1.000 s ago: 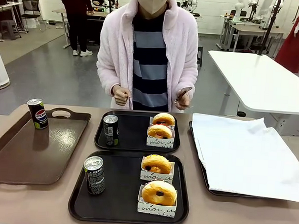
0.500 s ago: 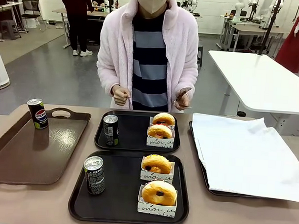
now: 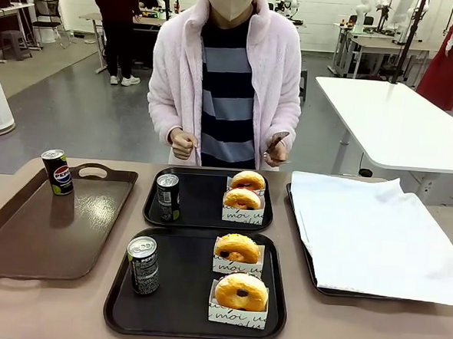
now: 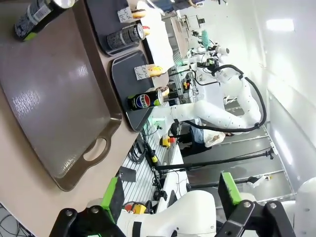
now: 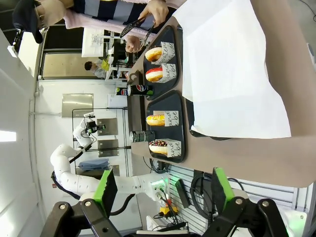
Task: Set up donuts and drinks on trays.
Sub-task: Pick up one Pepsi coke from the Handle tray and place it on the Flat Tray without a Pepsi coke.
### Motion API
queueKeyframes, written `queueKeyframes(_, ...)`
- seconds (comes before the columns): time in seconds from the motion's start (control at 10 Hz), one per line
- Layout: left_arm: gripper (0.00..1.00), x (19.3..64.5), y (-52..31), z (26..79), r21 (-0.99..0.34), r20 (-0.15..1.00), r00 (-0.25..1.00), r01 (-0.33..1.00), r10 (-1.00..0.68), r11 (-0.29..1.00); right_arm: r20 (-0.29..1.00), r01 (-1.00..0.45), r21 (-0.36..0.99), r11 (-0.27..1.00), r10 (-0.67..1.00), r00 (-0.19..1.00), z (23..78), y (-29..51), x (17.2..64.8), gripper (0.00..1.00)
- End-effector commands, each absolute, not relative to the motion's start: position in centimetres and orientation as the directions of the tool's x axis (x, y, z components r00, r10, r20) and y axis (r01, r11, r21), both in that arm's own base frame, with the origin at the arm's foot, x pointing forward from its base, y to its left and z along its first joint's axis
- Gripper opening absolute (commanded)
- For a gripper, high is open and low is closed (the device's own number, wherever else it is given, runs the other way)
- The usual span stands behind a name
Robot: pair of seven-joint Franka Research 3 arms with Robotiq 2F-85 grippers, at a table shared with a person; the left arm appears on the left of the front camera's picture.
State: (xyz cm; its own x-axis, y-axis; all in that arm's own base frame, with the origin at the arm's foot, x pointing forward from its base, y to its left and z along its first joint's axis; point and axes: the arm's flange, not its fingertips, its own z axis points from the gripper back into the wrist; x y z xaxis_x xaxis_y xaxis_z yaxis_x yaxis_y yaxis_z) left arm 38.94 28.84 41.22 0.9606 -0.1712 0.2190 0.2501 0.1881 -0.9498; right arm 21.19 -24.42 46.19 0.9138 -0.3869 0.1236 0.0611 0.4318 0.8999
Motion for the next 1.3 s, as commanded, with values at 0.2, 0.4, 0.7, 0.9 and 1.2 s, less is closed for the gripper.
queueKeyframes(0.2,1.00,38.35,28.99,41.99,-0.938,0.306,0.948,0.316,-0.085,0.143,0.142,0.037,0.908,0.416,-0.390,0.910,46.27,-24.37,21.34,1.00)
queueKeyframes(0.4,1.00,38.30,28.94,42.09,-0.935,0.330,0.942,0.336,-0.064,0.117,0.142,0.037,0.908,0.416,-0.390,0.910,46.27,-24.37,21.34,1.00)
queueKeyframes(0.7,1.00,38.36,28.87,42.10,-0.946,0.309,0.951,0.310,-0.027,0.095,0.142,0.037,0.908,0.416,-0.390,0.910,46.27,-24.37,21.34,1.00)
queueKeyframes(0.9,1.00,38.55,28.72,41.40,-0.945,0.298,0.953,0.303,-0.055,0.122,0.142,0.037,0.908,0.416,-0.390,0.910,46.27,-24.37,21.34,1.00)
queueKeyframes(1.2,1.00,38.55,28.72,41.40,-0.945,0.298,0.953,0.303,-0.055,0.122,0.142,0.037,0.908,0.416,-0.390,0.910,46.27,-24.37,21.34,1.00)
